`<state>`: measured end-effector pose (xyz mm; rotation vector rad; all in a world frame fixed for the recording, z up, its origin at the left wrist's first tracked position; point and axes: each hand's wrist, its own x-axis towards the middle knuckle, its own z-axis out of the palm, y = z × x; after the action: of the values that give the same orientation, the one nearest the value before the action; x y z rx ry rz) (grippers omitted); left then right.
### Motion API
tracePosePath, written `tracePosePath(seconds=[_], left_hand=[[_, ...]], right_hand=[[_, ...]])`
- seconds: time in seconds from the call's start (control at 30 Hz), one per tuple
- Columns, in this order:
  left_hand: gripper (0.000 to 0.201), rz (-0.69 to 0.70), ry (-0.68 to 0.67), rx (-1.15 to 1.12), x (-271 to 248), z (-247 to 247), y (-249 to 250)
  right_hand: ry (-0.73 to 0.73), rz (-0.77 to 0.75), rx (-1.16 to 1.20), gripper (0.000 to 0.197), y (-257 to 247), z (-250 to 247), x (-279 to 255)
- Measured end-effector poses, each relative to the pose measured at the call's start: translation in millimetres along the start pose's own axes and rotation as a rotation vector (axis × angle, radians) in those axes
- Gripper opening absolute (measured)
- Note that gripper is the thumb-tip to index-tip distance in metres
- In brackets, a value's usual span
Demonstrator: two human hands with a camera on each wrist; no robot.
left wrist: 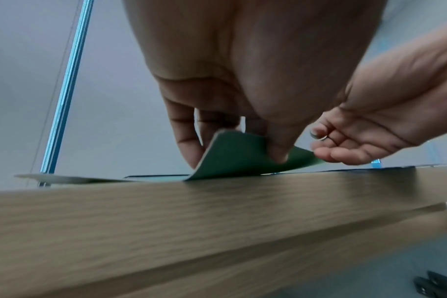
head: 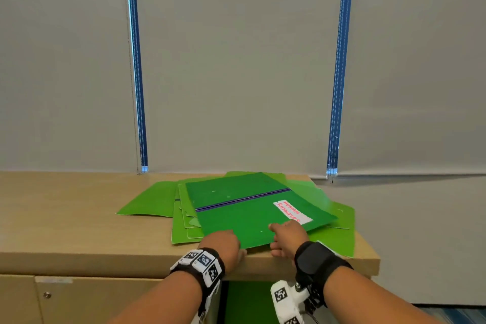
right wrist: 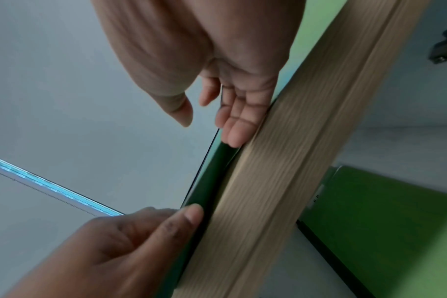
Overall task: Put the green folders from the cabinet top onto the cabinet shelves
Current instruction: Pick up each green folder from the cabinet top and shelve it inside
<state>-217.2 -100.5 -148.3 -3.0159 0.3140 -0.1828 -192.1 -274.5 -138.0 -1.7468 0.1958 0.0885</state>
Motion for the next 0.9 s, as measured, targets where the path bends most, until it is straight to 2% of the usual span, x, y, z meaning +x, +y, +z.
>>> tracePosePath(seconds=[0.1,0.2,0.27,0.37,0.53,0.67,0.77,0.83,0.9], left_hand=[[0.047,-0.008,0.090,-0.013,-11,-7,6],[0.048,0.053,0.177,-0.076,-26,-10,18],[0.053,0.129,0.147,-0.161,-39,-11,27],[0.075,0.133,0.100,-0.309,-46,-15,25],[0.079,-0.174,0.247,-0.723,-32,-32,-20],[0.095,-0.367,0.422,-0.851,-36,-37,-47],[0.111,-0.415,0.572,-0.897,-39,-33,-59],[0.118,-0.396,0.623,-1.040,-41,-36,-59],[0.124,-0.323,0.662,-1.245,-44,-41,-53]], right_hand=[[0.087,0.024,0.080,0.040,-2,-3,-8],[0.024,0.059,0.261,0.060,-1,-7,-2],[-0.010,0.052,0.352,0.070,4,-13,18],[0.039,-0.022,0.280,0.055,7,-23,38],[0.235,-0.031,0.260,0.062,-16,-30,6],[0.289,-0.124,0.332,0.069,-27,-38,-1],[0.263,-0.189,0.363,0.048,-30,-43,-1],[0.218,-0.244,0.373,0.020,-31,-42,-3],[0.151,-0.296,0.371,0.020,-30,-38,-1]])
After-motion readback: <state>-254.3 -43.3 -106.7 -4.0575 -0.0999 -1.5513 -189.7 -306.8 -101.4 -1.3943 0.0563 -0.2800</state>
